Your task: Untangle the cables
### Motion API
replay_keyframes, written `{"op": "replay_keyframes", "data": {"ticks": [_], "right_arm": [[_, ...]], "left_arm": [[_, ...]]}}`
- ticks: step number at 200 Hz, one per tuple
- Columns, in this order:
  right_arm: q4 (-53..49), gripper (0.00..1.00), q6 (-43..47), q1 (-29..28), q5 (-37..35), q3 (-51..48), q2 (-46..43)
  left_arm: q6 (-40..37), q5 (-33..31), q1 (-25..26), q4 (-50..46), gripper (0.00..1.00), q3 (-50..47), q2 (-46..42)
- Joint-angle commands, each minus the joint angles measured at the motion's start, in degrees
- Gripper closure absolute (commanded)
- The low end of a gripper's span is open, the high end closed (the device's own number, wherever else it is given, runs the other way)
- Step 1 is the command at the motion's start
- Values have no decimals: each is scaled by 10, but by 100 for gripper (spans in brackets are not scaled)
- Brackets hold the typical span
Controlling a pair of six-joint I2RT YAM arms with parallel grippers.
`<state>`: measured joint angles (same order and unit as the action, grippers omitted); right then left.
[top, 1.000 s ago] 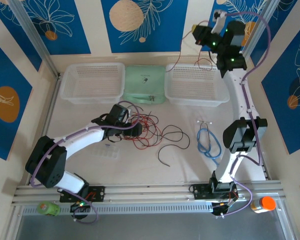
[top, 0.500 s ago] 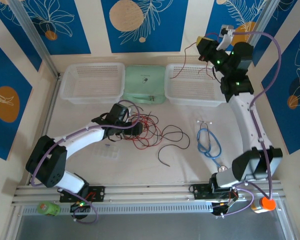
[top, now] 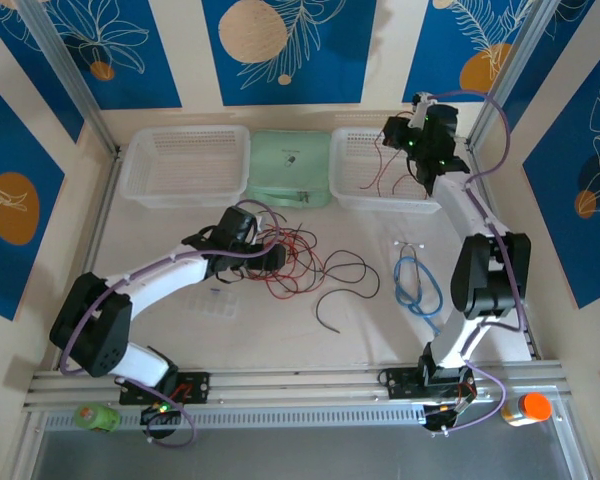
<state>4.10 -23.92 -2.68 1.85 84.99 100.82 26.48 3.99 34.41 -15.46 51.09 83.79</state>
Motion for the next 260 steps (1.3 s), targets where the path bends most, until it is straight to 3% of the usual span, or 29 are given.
{"op": "replay_keyframes", "data": {"ticks": [1, 36, 98, 121, 157, 174, 208, 226, 260], "right_arm": [[-4, 100, 35, 0, -25, 82, 5], [-91, 100, 56, 0, -42, 146, 51], [-206, 100, 30, 3, -91, 69, 78], [-290, 100, 18, 12, -96, 116, 131], [-487, 100, 7, 22, -117, 293, 244], [-544, 89, 1, 26, -114, 347, 282], [-562, 65, -11, 31, -104, 355, 284], [-568, 51, -7, 32, -99, 360, 268], [-568, 35, 19, 22, -102, 341, 193]], "left_arm": [[-5, -10, 5, -8, 4, -4, -15], [-3, -12, 5, -7, 4, 1, -12], [-12, -11, 5, -39, 4, 35, -35], [-20, -6, 5, -55, 3, 59, -45], [-26, -1, 5, -76, 3, 87, -46], [-24, 2, 5, -86, 3, 95, -47], [-22, -2, 5, -122, 3, 110, -54], [-25, -8, 6, -145, 3, 118, -59], [-19, -20, 5, -172, 3, 122, -75]]}}
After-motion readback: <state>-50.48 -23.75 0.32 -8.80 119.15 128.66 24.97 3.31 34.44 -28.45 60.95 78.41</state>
